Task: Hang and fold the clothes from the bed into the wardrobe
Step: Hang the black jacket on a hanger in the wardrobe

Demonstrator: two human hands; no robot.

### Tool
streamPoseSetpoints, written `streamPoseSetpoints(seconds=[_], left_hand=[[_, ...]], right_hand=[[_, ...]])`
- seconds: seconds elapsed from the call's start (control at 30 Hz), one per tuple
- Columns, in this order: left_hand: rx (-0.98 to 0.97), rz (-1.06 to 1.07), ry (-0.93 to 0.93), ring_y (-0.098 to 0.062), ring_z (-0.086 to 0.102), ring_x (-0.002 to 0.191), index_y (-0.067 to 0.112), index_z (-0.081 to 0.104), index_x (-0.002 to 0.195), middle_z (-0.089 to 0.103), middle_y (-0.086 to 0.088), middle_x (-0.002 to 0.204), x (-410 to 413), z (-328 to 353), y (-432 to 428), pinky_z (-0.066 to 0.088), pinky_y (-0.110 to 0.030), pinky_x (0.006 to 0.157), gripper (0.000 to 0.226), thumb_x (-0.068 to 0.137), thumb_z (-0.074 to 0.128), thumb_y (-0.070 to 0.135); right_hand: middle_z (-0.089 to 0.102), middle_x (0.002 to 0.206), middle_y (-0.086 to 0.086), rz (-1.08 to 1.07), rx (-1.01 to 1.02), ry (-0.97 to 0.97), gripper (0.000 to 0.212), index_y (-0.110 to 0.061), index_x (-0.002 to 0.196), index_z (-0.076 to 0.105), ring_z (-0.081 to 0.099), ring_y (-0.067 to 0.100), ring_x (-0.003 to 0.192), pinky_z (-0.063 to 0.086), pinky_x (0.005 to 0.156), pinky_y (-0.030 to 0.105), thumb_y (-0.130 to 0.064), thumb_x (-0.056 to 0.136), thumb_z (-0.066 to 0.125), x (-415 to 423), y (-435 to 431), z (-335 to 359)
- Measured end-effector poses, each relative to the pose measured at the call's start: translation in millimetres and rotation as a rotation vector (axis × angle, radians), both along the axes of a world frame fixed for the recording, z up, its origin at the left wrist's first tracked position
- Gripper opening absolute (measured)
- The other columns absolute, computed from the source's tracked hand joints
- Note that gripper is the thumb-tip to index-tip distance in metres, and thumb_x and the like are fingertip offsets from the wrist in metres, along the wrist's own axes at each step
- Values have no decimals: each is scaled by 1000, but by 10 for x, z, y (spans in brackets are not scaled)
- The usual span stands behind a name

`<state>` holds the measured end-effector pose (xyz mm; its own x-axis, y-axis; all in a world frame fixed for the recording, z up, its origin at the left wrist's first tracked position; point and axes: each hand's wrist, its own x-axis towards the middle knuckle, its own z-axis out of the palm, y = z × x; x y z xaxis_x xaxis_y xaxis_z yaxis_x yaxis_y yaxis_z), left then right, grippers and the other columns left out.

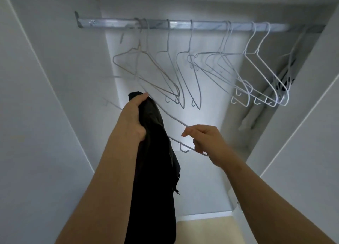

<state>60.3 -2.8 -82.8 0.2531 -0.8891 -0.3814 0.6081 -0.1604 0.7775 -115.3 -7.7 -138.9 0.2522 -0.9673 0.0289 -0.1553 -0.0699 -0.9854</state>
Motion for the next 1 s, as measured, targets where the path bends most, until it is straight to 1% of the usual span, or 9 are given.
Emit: streamPoseSetpoints(seconds=[0.1, 0.23, 0.37, 0.5, 0.57, 0.7, 0.77, 0.83, 1.0], left_hand=[[-22, -37, -35, -23, 57, 73, 13, 65, 83, 60, -5, 82, -254, 0, 25, 48, -31, 62, 15, 80, 67, 28], [-87, -46, -30, -21, 59, 75, 16, 67, 90, 61, -5, 83, -549, 5, 84, 49, -31, 66, 17, 83, 63, 31], [-153, -26, 27, -23, 59, 95, 18, 65, 104, 61, -6, 99, -862, 13, 192, 50, -36, 82, 27, 89, 54, 37], [-106, -10, -54, -20, 58, 88, 20, 65, 77, 59, -4, 89, -1177, 99, 303, 50, -36, 86, 20, 88, 59, 37], [-70, -20, -128, -21, 57, 84, 21, 65, 69, 59, -5, 87, -1381, 130, 344, 51, -36, 85, 21, 85, 65, 35], [-25, -116, -252, -25, 59, 81, 15, 65, 86, 60, -9, 85, -1744, 154, 373, 52, -37, 83, 17, 79, 71, 29], [-37, -211, -353, -25, 58, 74, 14, 62, 86, 59, -10, 81, -1871, 144, 373, 51, -37, 78, 15, 80, 70, 26], [-75, -271, -443, -24, 59, 74, 14, 62, 86, 60, -11, 82, -1943, 146, 382, 52, -35, 75, 13, 83, 69, 24], [-158, -356, -630, -23, 62, 90, 4, 61, 101, 64, -10, 97, -1782, 262, 361, 54, -28, 73, 28, 76, 73, 9]], right_hand=[[37, 40, -10, -7, 24, 74, 30, -26, 61, 71, 31, 11, 43, 31, 48, 20, -21, 88, 60, -451, 167, -21], [36, 41, -8, -29, 64, 110, 27, -23, 68, 71, 31, 9, 41, 32, 49, 21, -20, 91, 57, -1087, 407, -143], [50, 48, -4, 12, 145, 214, 26, -21, 73, 70, 42, 9, 49, 37, 54, 15, -18, 93, 54, -1594, 626, -299], [61, 67, 1, 84, 255, 239, 17, -17, 83, 68, 52, 13, 65, 42, 70, 18, -17, 93, 55, -1752, 693, -339], [63, 70, 2, 77, 264, 187, 13, -18, 85, 65, 54, 13, 64, 45, 71, 23, -12, 92, 56, -1720, 658, -254], [64, 63, -3, 72, 141, 56, 28, -22, 92, 62, 56, 8, 52, 47, 66, 22, 4, 87, 52, -1581, 616, 12], [61, 60, -6, 34, 39, -8, 21, -22, 102, 59, 54, 2, 47, 48, 58, 17, -5, 89, 57, -1522, 626, 130], [54, 59, -7, -69, -69, -54, 14, -21, 105, 60, 48, -2, 41, 39, 46, 9, -17, 92, 57, -1503, 640, 214], [30, 43, -8, -310, -147, -214, 25, -25, 79, 67, 25, 4, 39, 22, 39, 14, -19, 95, 50, -1655, 582, 227]])
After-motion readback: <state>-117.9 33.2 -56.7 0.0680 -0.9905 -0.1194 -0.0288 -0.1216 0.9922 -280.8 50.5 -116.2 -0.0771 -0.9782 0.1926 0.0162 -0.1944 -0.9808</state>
